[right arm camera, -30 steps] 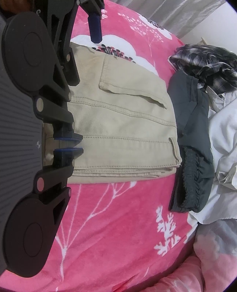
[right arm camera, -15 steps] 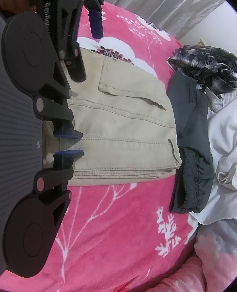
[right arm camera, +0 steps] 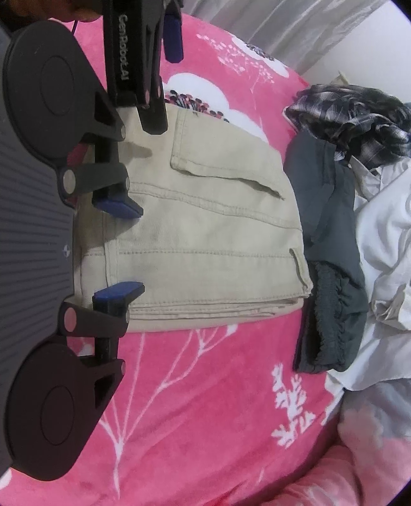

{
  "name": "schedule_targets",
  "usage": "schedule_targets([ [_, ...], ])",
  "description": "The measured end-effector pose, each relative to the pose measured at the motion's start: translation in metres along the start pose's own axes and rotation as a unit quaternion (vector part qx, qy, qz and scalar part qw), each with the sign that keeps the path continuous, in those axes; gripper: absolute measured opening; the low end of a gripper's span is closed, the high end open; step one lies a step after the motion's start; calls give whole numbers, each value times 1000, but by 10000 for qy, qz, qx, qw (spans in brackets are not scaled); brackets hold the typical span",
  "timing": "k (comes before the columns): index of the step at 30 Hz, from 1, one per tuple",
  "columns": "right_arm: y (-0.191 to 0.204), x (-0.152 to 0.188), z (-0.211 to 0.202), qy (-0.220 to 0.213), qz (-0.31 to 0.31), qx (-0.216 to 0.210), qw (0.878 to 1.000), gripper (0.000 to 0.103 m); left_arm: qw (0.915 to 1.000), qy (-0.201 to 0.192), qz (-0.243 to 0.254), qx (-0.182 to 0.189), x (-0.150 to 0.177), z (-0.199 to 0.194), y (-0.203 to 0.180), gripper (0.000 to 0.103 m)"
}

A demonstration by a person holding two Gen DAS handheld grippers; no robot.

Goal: Fold clothes

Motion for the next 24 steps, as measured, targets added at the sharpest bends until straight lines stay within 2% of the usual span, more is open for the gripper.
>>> schedule_targets([
  [6,2,2,-7,-179,-24,-17,9998,48,9999,-106,-28,-68,0,0,4,103],
  [11,-2,6,-22,-536,65,-183,9984,48,9962,-857,-135,-34,3,-16,11,103],
  [13,-2,10,-34,-846,7,-63,9964,51,9941,-1036,-306,122,3,-22,16,103],
  [16,-4,15,-48,-1234,1,70,9923,70,9913,-1151,-568,295,0,-28,23,103],
  [18,-6,18,-56,-1477,39,65,9890,90,9900,-1223,-629,306,-1,-31,25,103],
  [20,-7,18,-64,-1664,51,89,9860,101,9887,-1295,-691,317,-2,-34,27,103],
  [24,-5,19,-71,-1808,56,137,9834,103,9880,-1320,-757,269,-2,-36,30,103],
])
Point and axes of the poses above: each gripper's, at about its wrist camera, not at the fingertips, and z roughly the way its jaws point, y to its left, x to its underside, the point moved 2 cm from there along z, roughly the way its jaws point, and after that the axes turned 14 degrees about y, right-handed, at the moved point
